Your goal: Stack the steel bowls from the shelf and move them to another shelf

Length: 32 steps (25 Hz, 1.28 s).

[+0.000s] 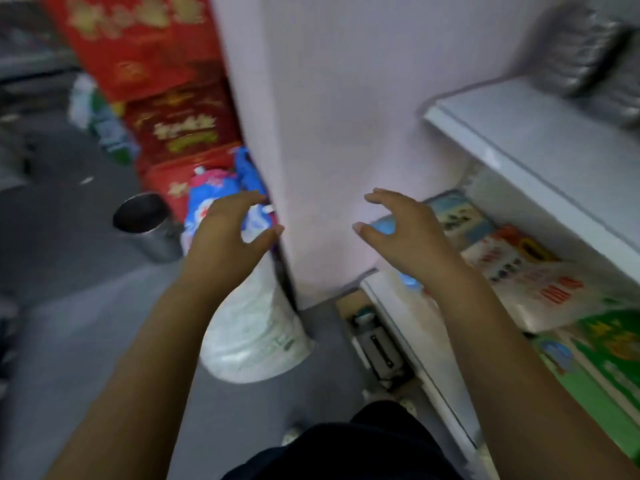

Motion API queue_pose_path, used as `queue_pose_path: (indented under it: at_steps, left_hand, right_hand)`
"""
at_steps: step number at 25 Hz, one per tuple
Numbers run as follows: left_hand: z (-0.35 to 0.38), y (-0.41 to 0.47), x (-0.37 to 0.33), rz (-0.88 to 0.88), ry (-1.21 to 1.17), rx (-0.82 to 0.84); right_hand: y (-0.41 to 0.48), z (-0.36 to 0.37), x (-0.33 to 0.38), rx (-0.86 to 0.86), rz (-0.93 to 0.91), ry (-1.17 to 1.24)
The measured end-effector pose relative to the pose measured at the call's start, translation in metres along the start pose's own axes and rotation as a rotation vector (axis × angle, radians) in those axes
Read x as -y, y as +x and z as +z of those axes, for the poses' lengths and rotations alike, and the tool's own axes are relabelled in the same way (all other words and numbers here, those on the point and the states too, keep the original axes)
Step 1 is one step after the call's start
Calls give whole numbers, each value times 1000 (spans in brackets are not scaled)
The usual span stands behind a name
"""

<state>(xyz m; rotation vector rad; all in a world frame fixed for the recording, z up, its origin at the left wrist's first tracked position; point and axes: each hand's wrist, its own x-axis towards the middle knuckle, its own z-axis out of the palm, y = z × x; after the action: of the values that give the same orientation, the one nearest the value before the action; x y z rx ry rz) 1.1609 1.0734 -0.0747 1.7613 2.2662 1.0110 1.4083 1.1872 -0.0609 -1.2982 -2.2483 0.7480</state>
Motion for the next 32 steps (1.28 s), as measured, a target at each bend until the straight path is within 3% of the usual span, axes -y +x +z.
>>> queue_pose_path:
  at_steps: [12,24,32]
  left_hand:
    - [-210,-211,116,-633,255,-505]
    - [-320,-405,231,-1097,390,-694]
    - [-421,-513,333,-1427,391,-840]
  right_hand:
    - [-17,219,292,549,-694,94]
    - [-125,420,496,1016,-991,79]
    - [-197,564,678,1144,-1234,48]
